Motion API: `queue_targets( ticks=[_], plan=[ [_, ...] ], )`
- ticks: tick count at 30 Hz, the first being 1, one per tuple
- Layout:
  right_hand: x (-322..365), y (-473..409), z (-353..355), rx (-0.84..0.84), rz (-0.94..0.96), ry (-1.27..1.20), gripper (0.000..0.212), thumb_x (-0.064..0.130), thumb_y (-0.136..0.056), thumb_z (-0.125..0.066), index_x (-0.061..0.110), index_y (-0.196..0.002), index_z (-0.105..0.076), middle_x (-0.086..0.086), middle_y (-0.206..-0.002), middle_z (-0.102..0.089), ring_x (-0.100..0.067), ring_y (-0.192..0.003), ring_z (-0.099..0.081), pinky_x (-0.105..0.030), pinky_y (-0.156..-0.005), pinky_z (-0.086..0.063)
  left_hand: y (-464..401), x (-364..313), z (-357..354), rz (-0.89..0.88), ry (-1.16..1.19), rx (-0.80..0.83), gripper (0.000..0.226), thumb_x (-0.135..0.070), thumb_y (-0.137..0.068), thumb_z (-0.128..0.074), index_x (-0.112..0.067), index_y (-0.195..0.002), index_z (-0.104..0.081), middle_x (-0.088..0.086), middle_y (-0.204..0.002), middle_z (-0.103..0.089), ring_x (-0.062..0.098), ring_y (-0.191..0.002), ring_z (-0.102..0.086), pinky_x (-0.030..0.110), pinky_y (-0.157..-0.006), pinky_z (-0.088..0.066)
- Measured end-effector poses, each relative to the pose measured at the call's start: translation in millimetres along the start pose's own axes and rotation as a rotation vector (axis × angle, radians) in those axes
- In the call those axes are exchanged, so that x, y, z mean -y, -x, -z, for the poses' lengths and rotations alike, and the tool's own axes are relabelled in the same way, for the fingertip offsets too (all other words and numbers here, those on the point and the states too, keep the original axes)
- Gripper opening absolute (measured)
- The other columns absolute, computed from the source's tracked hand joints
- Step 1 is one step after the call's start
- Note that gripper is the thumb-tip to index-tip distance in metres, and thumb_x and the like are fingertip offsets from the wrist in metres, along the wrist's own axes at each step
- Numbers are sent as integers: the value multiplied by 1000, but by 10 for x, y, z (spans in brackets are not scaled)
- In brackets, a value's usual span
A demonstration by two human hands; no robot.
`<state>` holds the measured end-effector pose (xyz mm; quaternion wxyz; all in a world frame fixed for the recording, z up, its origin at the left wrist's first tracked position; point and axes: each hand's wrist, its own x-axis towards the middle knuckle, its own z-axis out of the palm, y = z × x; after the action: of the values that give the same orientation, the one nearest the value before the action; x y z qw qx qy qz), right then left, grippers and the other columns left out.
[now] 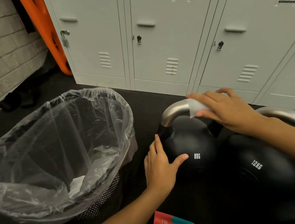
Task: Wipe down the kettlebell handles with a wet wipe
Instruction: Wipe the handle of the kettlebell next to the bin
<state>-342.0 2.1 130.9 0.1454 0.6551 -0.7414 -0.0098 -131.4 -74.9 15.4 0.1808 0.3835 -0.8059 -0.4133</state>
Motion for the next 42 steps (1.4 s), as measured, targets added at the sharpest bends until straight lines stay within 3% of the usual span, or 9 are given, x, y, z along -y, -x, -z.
queue_targets(
  ticks=[5,12,19,25,28,31,34,38,42],
  plan=[
    [-162,239,-26,28,-111,-147,53,57,-99,-24,37,-148,-23,3,-113,-60,-23,-101,-60,-34,-111,-20,-8,-12,1,9,-2,5,106,-64,-79,-61,-23,-155,-1,-4,-157,-20,16,-143,-23,39,-118,-22],
    [207,-148,64,-18,24,56,57,58,-101,-18,25,-141,-40,-2,-107,-63,-25,-92,-64,-50,-101,-40,-12,2,-18,1,-26,6,106,-66,-79,-59,-21,-154,1,-3,-158,-17,15,-144,-20,38,-118,-21],
    [634,-708,287,277,79,116,42,53,-103,-13,29,-109,-47,3,-91,-54,-19,-85,-54,-39,-92,-32,-14,1,-15,4,-39,12,106,-66,-80,-58,-21,-154,3,-3,-158,-16,14,-144,-20,39,-118,-21],
    [420,-767,331,435,-114,-217,42,37,-105,-22,18,-92,-57,-5,-95,-55,-27,-97,-55,-37,-88,-41,-6,8,1,-6,-25,19,105,-65,-80,-58,-23,-154,2,-5,-159,-15,14,-145,-18,40,-119,-19],
    [164,-622,360,468,-278,-408,49,28,-106,-23,3,-95,-63,-16,-87,-66,-19,-78,-56,-25,-69,-38,5,13,8,-19,-19,19,104,-64,-80,-59,-23,-154,2,-5,-159,-14,14,-145,-18,39,-120,-19],
    [-29,-417,362,461,-396,-531,50,25,-106,-23,4,-84,-63,-9,-78,-64,-17,-72,-53,-16,-65,-35,4,21,3,-15,-30,28,104,-65,-81,-57,-24,-154,5,-6,-159,-13,13,-145,-17,39,-120,-18],
    [-65,-304,329,411,-442,-595,49,26,-106,-23,4,-86,-62,-9,-80,-60,-21,-76,-51,-20,-69,-37,7,12,-1,-8,-35,33,104,-65,-82,-55,-22,-154,6,-5,-159,-12,14,-145,-16,39,-119,-19],
    [94,-389,378,393,-403,-483,45,32,-108,-20,6,-107,-57,-14,-108,-58,-24,-94,-52,-32,-82,-35,15,16,-9,-10,-38,30,104,-65,-82,-54,-21,-154,7,-3,-160,-11,14,-145,-16,38,-119,-20],
    [384,-463,330,296,-225,-336,41,46,-105,-17,25,-92,-49,4,-95,-56,-22,-99,-55,-45,-101,-36,2,15,-11,6,-28,35,105,-67,-81,-54,-22,-154,6,-3,-160,-11,15,-146,-16,39,-119,-21]
  ],
)
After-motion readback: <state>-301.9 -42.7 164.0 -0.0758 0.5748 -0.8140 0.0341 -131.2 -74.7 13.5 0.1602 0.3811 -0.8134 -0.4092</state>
